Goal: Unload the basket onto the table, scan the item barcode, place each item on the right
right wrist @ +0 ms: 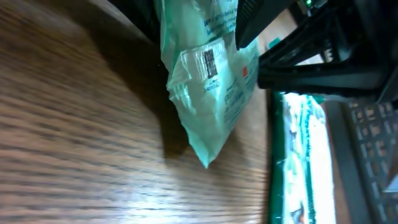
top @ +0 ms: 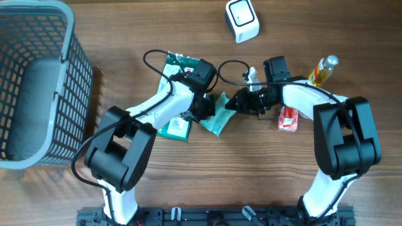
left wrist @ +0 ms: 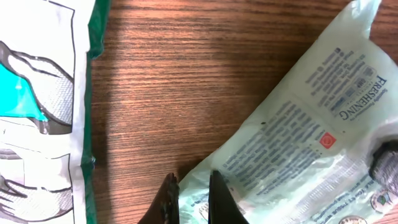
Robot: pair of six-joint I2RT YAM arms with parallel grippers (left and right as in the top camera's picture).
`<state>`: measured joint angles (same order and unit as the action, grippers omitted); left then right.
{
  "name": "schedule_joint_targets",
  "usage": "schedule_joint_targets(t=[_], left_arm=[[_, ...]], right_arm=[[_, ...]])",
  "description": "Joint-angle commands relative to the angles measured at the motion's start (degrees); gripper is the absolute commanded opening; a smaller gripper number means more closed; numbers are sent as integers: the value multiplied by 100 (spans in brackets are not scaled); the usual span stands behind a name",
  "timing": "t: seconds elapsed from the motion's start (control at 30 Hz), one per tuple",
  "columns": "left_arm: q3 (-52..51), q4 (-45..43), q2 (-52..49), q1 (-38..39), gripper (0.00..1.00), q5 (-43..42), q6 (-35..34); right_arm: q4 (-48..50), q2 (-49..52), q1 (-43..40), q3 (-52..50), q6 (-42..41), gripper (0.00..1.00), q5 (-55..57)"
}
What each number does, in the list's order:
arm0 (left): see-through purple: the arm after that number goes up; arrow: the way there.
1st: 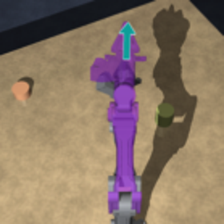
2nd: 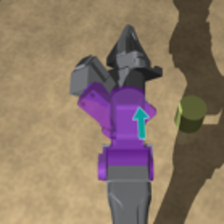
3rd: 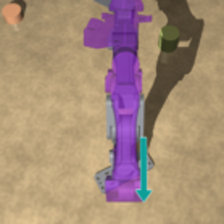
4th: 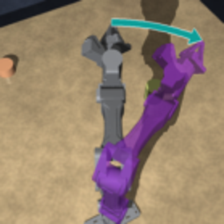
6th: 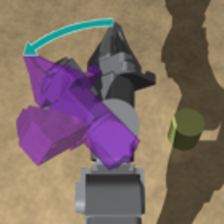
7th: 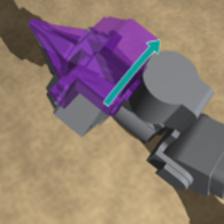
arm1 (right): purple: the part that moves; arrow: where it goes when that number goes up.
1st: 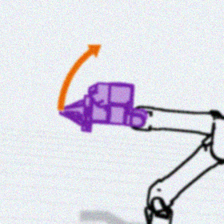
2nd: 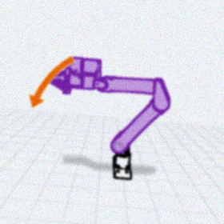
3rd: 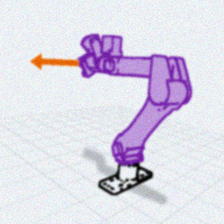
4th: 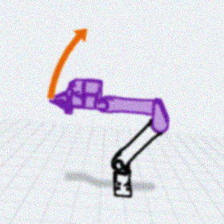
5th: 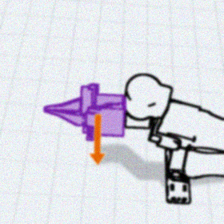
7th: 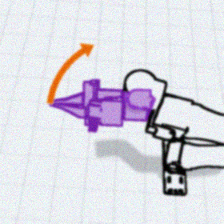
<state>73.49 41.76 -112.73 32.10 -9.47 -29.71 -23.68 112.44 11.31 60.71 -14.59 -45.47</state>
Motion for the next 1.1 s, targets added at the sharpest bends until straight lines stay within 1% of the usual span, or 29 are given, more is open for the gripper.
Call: schedule_joint_targets(t=[0.0,0.07,0.1,0.17,0.27,0.4,0.53,0.57,0.63,0.7,0.73,0.77,0.87,0.97,1.07], left_arm=[[-44,-20,-87,4,4,-7,-55],[-44,-20,-87,4,4,-7,-55],[-44,-17,-87,4,4,-7,-55],[-44,-20,-85,4,4,-7,-55],[-44,-20,-85,4,4,-7,-55],[-44,-22,-87,4,4,-7,-55],[-44,-48,-87,4,4,7,-57],[-44,-68,-87,4,4,39,-57],[-44,-96,-87,7,4,35,-57],[-44,-109,-87,4,4,35,-57],[-44,-107,-85,4,4,35,-57],[-42,-105,-85,4,4,35,-20],[46,-68,-42,-74,4,39,98],[326,4,146,-315,4,39,101],[636,4,404,-776,6,487,96]], right_arm=[[37,66,-4,-42,247,35,-457],[37,66,-4,-42,251,33,-459],[37,66,-4,-42,260,29,-459],[44,66,-4,-42,260,23,-459],[52,66,-4,-42,258,22,-457],[52,66,-4,-42,260,13,-457],[52,66,-2,-42,258,10,-382],[44,66,-2,-42,256,6,-149],[-37,66,-2,-42,245,6,-68],[-63,66,-4,-42,-46,6,-68],[-61,66,-4,-42,-151,4,-70],[-61,63,-4,-42,-131,4,-111],[-61,59,-4,-42,271,4,-133],[-33,59,-4,-42,468,4,-225],[-37,59,-4,-42,575,4,-221]])
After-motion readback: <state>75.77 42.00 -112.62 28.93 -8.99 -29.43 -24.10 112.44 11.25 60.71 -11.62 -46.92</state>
